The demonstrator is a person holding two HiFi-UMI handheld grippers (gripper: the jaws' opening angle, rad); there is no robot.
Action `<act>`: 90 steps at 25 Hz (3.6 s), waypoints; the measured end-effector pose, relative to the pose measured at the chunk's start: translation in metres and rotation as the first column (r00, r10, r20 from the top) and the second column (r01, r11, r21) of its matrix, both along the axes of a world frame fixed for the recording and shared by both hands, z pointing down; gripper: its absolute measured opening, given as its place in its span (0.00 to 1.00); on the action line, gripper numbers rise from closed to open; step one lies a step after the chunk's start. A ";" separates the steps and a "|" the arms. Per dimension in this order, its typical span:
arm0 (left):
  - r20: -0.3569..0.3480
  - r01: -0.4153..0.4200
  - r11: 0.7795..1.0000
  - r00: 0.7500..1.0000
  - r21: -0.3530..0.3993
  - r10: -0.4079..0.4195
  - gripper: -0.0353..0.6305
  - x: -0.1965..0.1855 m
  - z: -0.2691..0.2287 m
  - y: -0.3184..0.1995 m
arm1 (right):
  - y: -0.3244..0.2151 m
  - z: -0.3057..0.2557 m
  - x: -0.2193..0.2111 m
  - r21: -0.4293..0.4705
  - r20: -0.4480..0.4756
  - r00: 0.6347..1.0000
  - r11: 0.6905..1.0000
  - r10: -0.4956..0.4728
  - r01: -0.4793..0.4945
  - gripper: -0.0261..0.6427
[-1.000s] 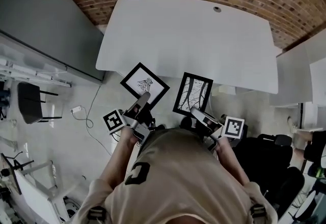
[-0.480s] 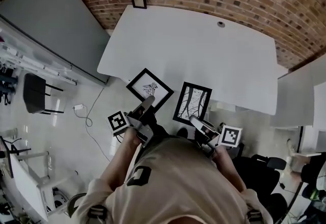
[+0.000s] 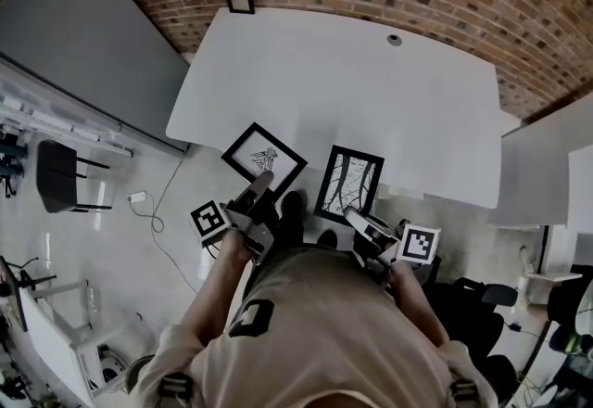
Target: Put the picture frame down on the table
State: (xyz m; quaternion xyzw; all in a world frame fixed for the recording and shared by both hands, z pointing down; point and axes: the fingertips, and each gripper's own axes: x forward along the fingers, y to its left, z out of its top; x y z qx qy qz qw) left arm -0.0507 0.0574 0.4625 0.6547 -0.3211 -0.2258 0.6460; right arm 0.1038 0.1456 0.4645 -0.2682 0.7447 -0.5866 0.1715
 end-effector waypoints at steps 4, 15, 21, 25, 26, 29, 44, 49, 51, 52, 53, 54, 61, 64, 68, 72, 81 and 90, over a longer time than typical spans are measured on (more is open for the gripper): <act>0.032 -0.039 0.999 0.999 -0.003 0.039 0.09 0.000 0.012 -0.020 | -0.021 0.005 0.005 -0.018 -0.011 0.999 0.999 0.034 -0.034 0.10; -0.027 -0.064 0.998 0.998 -0.024 0.064 0.09 -0.041 0.022 -0.094 | -0.095 0.000 -0.038 -0.036 -0.085 0.996 0.999 0.011 -0.014 0.10; -0.049 -0.071 0.994 0.997 -0.080 0.067 0.10 -0.074 0.041 -0.134 | -0.138 0.000 -0.069 -0.060 -0.092 0.995 0.997 0.037 -0.042 0.10; -0.029 -0.074 0.995 0.997 -0.065 0.072 0.09 -0.082 0.046 -0.142 | -0.148 -0.001 -0.077 -0.061 -0.106 0.994 0.997 0.034 -0.041 0.10; -0.028 -0.070 0.995 0.997 -0.071 0.068 0.09 -0.086 0.048 -0.145 | -0.152 0.000 -0.082 -0.061 -0.109 0.994 0.997 0.030 -0.037 0.10; -0.032 -0.074 0.993 0.997 -0.088 0.071 0.09 -0.094 0.055 -0.155 | -0.163 0.002 -0.096 -0.067 -0.115 0.993 0.998 0.011 -0.019 0.10; 0.019 0.043 0.987 0.999 -0.156 -0.041 0.09 -0.075 0.090 -0.203 | -0.211 0.013 -0.070 -0.116 -0.078 0.995 0.991 -0.070 0.061 0.10; 0.055 0.106 0.978 0.994 -0.178 -0.098 0.09 -0.054 0.100 -0.213 | -0.230 0.016 -0.043 -0.130 -0.041 0.993 0.986 -0.109 0.103 0.10; 0.062 0.132 0.973 0.990 -0.188 -0.123 0.09 -0.048 0.101 -0.215 | -0.235 0.017 -0.036 -0.130 -0.029 0.991 0.983 -0.131 0.127 0.10; 0.065 0.142 0.971 0.989 -0.190 -0.132 0.09 -0.044 0.101 -0.217 | -0.238 0.018 -0.032 -0.132 -0.024 0.990 0.982 -0.138 0.134 0.10; 0.069 0.148 0.971 0.988 -0.190 -0.137 0.09 -0.041 0.101 -0.220 | -0.240 0.018 -0.028 -0.135 -0.018 0.990 0.981 -0.141 0.138 0.10; 0.075 0.152 0.970 0.987 -0.189 -0.140 0.09 -0.038 0.102 -0.222 | -0.243 0.019 -0.025 -0.139 -0.011 0.990 0.980 -0.144 0.141 0.10; 0.112 0.205 0.959 0.976 -0.198 -0.186 0.09 -0.035 0.114 -0.238 | -0.252 0.023 -0.015 -0.148 0.018 0.987 0.976 -0.159 0.160 0.10; 0.122 0.209 0.955 0.975 -0.209 -0.187 0.09 -0.033 0.122 -0.243 | -0.255 0.024 -0.012 -0.152 0.026 0.988 0.976 -0.151 0.153 0.10; 0.128 0.209 0.951 0.975 -0.226 -0.184 0.09 -0.030 0.134 -0.249 | -0.259 0.026 -0.006 -0.161 0.031 0.991 0.978 -0.130 0.133 0.10; 0.159 0.195 0.950 0.974 -0.244 -0.160 0.10 -0.026 0.145 -0.253 | -0.259 0.029 -0.003 -0.172 0.022 0.991 0.976 -0.131 0.132 0.10; 0.176 0.203 0.945 0.971 -0.256 -0.161 0.10 -0.017 0.162 -0.272 | -0.271 0.026 0.001 -0.165 0.011 0.993 0.979 -0.119 0.119 0.10; 0.198 0.235 0.931 0.963 -0.280 -0.184 0.09 -0.011 0.178 -0.287 | -0.279 0.028 0.009 -0.164 -0.007 0.993 0.980 -0.119 0.116 0.10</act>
